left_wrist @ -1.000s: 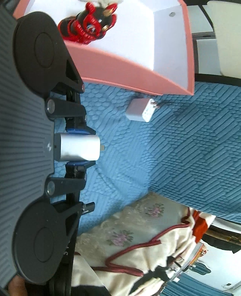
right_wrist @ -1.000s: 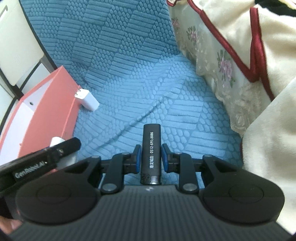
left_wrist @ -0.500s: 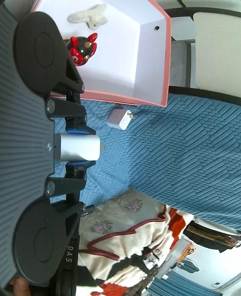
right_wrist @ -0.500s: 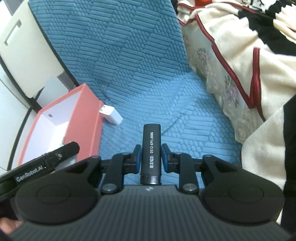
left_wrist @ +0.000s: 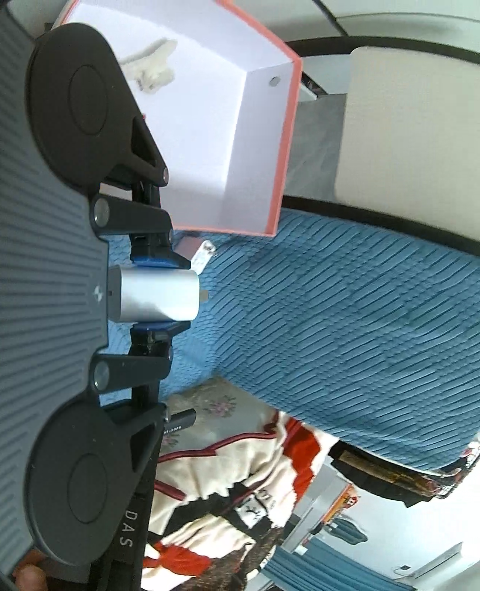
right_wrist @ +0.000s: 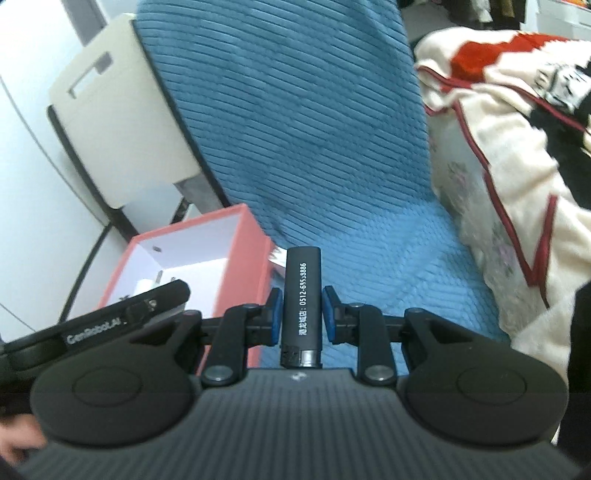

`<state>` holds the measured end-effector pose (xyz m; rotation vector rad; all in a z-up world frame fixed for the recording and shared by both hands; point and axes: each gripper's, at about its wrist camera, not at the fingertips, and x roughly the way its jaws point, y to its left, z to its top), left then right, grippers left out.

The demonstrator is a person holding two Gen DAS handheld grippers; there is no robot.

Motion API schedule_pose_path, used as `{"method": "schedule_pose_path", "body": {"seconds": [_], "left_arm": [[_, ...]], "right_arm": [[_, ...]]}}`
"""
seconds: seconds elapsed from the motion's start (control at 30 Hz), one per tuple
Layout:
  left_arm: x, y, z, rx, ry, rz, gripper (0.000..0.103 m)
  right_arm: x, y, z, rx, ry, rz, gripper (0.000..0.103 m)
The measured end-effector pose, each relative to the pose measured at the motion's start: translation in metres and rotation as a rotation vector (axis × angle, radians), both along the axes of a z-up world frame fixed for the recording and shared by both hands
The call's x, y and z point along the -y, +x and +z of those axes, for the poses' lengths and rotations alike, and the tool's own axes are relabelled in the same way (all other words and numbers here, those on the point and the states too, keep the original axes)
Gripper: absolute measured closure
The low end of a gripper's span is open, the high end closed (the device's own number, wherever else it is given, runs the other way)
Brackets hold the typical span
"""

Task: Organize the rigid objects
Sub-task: 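Carry the adapter in the left tool and USB stick in the right tool over the pink box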

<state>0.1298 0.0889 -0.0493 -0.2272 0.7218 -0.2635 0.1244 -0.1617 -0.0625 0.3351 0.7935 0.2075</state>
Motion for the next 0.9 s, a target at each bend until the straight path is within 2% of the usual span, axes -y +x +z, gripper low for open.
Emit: {"method": "schedule_pose_path", "body": {"seconds": [0.2, 0.53, 0.73, 0.9], "left_arm": [[-0.036, 0.005, 0.028, 0.036, -0.013, 0.043, 0.072], [-0.122, 0.004, 0.072, 0.096, -0.008, 0.138, 0.072], [-0.171, 0.007, 0.077, 0.092, -0.009, 0.190, 0.072], [-0.207, 0.012, 0.061, 0.046, 0.003, 0.209, 0.072]], "right_arm": [[-0.039, 0.006, 0.030, 0.056, 0.000, 0.060, 0.077], [-0.120, 0.023, 0.069, 0.123, 0.010, 0.178, 0.077], [-0.165, 0.029, 0.072, 0.115, 0.011, 0.237, 0.077], [-0.200, 0.038, 0.057, 0.085, 0.007, 0.270, 0.077]]}}
